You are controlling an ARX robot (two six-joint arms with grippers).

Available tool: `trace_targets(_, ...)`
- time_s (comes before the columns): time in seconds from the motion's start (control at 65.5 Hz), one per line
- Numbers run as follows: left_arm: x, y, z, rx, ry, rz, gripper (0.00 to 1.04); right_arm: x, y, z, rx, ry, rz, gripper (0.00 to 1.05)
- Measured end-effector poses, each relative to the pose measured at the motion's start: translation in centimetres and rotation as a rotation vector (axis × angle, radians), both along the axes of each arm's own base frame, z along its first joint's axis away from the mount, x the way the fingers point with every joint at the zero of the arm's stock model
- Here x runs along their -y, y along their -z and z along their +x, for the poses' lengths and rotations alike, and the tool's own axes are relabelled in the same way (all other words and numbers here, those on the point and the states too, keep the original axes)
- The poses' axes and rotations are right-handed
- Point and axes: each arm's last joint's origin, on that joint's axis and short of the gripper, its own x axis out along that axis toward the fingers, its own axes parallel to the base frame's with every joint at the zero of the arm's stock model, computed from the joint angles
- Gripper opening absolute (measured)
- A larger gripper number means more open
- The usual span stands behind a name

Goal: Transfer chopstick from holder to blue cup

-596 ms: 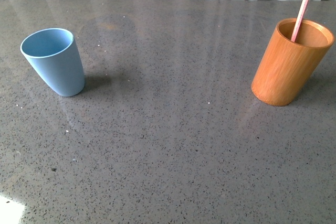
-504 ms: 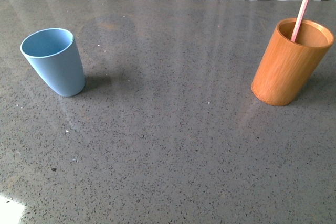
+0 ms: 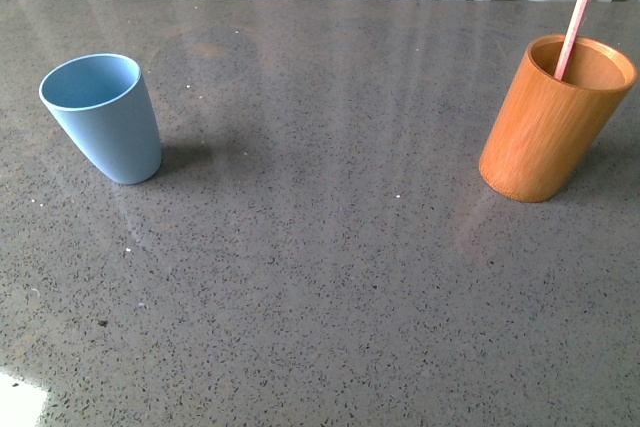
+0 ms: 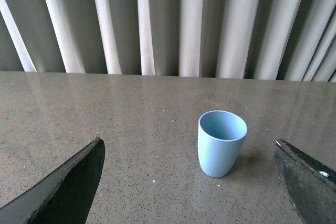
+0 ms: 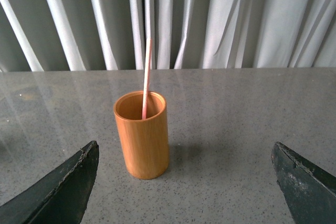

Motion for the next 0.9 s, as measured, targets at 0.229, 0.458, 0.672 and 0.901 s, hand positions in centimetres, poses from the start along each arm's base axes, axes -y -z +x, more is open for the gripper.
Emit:
trace_targets(0.229, 0.0, -0.4, 1.0, -0.556, 0.039, -0.206, 0.96, 0.0, 0.0, 0.0, 0.0, -0.002, 0.0, 0.96)
trace_targets(0.458, -0.4, -3.4, 6.1, -0.522, 0.101, -0.192, 0.96, 0.0, 0.0, 0.0, 0.0, -0.002, 0.0, 0.96)
trace_targets(0.672, -0.9, -3.7, 12.2, -0.558, 0.149, -0.179, 0.96, 0.0, 0.0, 0.0, 0.0, -0.002, 0.0, 0.96)
trace_targets(0.901, -1.1, -1.2, 17.8, -0.69, 0.155, -0.161, 0.96, 0.0, 0.0, 0.0, 0.0, -0.002, 0.0, 0.96)
